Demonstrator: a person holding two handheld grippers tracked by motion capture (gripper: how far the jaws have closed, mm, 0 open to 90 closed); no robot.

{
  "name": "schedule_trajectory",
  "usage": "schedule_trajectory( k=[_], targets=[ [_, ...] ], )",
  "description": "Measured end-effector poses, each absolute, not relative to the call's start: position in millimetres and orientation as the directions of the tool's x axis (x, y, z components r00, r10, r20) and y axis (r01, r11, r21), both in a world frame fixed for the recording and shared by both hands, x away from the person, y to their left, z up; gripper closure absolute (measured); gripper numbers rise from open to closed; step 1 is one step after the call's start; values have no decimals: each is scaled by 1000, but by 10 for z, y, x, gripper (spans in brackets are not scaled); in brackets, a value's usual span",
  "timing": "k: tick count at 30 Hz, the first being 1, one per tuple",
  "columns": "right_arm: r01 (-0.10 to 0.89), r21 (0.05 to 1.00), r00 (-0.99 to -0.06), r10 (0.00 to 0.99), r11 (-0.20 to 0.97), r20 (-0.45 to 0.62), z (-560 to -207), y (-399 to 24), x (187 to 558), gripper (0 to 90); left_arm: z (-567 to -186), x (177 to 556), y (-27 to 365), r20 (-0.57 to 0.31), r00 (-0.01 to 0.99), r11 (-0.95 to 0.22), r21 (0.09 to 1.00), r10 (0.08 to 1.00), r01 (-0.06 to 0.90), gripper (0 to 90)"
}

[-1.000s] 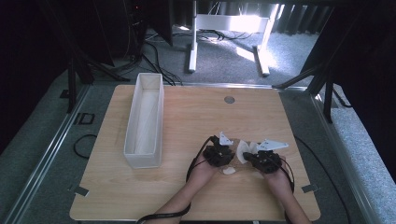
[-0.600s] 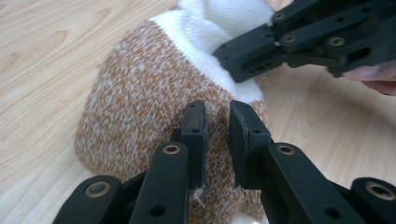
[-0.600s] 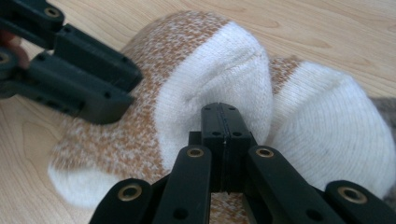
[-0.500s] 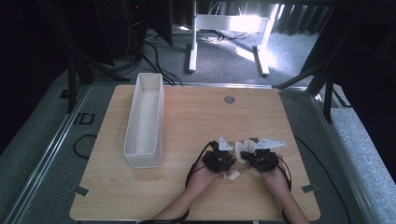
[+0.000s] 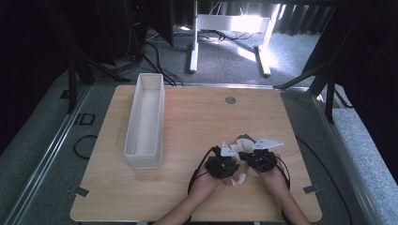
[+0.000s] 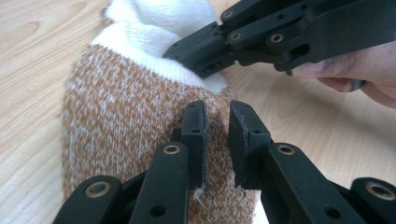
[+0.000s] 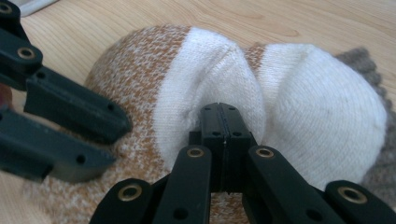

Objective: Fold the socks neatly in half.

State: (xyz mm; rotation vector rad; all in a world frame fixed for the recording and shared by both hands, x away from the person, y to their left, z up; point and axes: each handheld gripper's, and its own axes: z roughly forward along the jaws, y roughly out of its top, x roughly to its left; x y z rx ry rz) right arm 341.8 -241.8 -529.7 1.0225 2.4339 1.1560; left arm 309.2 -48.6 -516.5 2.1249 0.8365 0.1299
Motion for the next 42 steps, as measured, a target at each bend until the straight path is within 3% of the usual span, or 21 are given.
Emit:
schedule_trajectory(
  k=[11, 17, 23, 27, 33, 34, 42],
  targets=[
    [467, 761, -744, 665, 450, 63, -5296, -2368, 3421, 900, -5169, 3024, -603, -196, 795, -449, 737, 574, 505, 776],
    [461, 773, -737, 673, 435, 61, -5208, -2430, 3395, 893, -5084, 3043, -486, -211, 793, -421, 755, 571, 504, 759],
    [468, 792, -711, 699, 392, 74, -5137, -2517, 3406, 713, -5024, 3099, -330, -201, 777, -393, 771, 597, 502, 688],
    [493, 771, -712, 696, 403, 93, -5203, -2491, 3432, 691, -5101, 3129, -333, -196, 776, -411, 756, 599, 509, 683],
    [499, 755, -715, 695, 425, 81, -5278, -2421, 3432, 753, -5179, 3137, -363, -181, 778, -428, 749, 602, 505, 667],
    [480, 758, -719, 693, 441, 51, -5240, -2397, 3406, 820, -5166, 3146, -347, -206, 776, -411, 752, 597, 516, 646],
    [422, 813, -724, 689, 402, 35, -4953, -2439, 3383, 825, -5049, 3132, -311, -215, 780, -384, 774, 587, 503, 607]
  ],
)
